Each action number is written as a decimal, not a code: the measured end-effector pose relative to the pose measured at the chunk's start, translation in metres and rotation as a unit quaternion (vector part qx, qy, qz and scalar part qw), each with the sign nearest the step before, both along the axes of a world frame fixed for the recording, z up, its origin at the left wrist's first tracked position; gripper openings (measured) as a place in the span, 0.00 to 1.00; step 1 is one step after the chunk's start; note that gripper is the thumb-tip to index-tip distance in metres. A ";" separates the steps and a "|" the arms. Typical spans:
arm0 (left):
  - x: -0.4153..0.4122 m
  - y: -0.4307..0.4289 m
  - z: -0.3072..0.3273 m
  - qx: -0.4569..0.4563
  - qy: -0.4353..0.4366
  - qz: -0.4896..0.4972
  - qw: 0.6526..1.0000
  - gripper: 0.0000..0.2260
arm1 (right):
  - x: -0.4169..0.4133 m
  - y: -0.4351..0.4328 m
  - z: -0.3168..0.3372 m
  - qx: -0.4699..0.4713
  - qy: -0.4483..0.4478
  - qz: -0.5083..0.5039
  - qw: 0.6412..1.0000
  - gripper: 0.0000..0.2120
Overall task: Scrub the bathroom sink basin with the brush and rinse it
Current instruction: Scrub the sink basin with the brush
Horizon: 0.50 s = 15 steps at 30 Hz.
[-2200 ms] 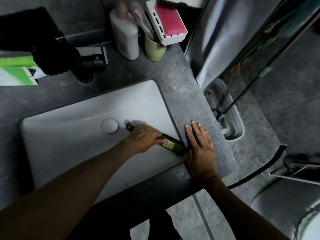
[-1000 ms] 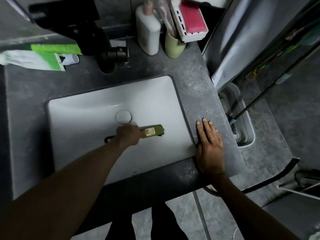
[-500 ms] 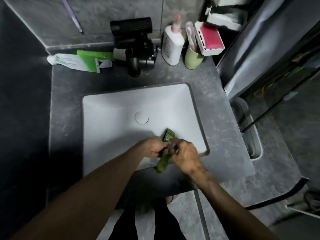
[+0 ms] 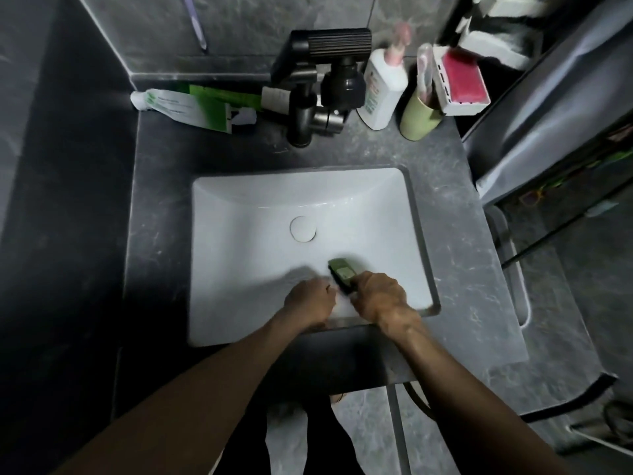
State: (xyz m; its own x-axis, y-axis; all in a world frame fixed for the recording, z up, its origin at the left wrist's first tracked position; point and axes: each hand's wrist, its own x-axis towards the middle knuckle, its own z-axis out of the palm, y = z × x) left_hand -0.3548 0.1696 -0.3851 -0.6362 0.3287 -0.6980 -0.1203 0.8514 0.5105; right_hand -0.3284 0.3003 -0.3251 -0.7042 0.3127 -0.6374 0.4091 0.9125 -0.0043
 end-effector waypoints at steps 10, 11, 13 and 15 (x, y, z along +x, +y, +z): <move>0.045 -0.026 -0.019 0.002 0.336 0.010 0.942 0.19 | 0.002 -0.022 -0.008 0.006 0.025 0.149 0.988 0.15; 0.045 -0.026 -0.018 0.000 0.351 0.011 0.936 0.18 | 0.003 -0.020 -0.006 -0.003 0.025 0.162 0.986 0.15; 0.045 -0.025 -0.011 -0.003 0.380 0.003 0.925 0.12 | -0.010 0.001 -0.009 0.056 0.053 0.172 0.982 0.16; 0.044 -0.023 -0.004 0.005 0.405 0.000 0.915 0.07 | -0.034 0.030 -0.019 0.122 0.080 0.132 0.980 0.17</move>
State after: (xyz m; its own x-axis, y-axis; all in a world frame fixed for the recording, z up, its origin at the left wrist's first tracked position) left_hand -0.3106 0.1467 -0.3891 -0.9432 0.3321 0.0041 0.2999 0.8464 0.4400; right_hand -0.3623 0.3300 -0.3445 -0.8664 0.2362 -0.4399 0.1710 0.9681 0.1830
